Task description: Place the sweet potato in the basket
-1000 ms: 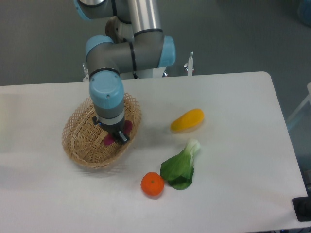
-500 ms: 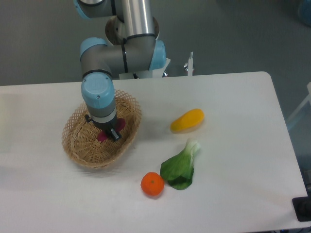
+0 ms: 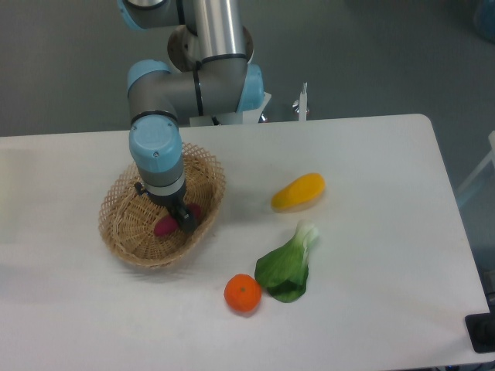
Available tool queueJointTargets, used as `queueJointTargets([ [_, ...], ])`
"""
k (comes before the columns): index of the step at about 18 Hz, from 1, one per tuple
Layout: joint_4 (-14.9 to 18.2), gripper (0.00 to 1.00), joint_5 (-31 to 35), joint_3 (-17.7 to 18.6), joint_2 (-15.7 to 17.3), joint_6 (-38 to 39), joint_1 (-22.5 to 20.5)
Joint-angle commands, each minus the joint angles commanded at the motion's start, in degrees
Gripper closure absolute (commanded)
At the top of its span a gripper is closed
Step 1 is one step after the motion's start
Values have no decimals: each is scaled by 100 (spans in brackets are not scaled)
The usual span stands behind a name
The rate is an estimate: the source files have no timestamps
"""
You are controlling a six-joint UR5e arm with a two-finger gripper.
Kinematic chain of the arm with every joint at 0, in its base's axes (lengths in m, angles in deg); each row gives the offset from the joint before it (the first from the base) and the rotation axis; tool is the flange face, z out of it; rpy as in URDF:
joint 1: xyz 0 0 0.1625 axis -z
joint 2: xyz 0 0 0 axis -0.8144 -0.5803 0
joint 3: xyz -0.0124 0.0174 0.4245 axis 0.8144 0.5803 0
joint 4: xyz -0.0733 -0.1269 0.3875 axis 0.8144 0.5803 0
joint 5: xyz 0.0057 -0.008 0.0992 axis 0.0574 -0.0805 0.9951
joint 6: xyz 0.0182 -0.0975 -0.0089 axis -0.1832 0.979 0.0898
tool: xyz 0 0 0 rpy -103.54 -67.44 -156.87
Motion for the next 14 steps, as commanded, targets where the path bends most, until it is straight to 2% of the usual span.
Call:
queueJointTargets([
  [7,-18,0,26,-641,18,-131,-896],
  [14,9,0,26,-1142,-158,-1316,-1609],
])
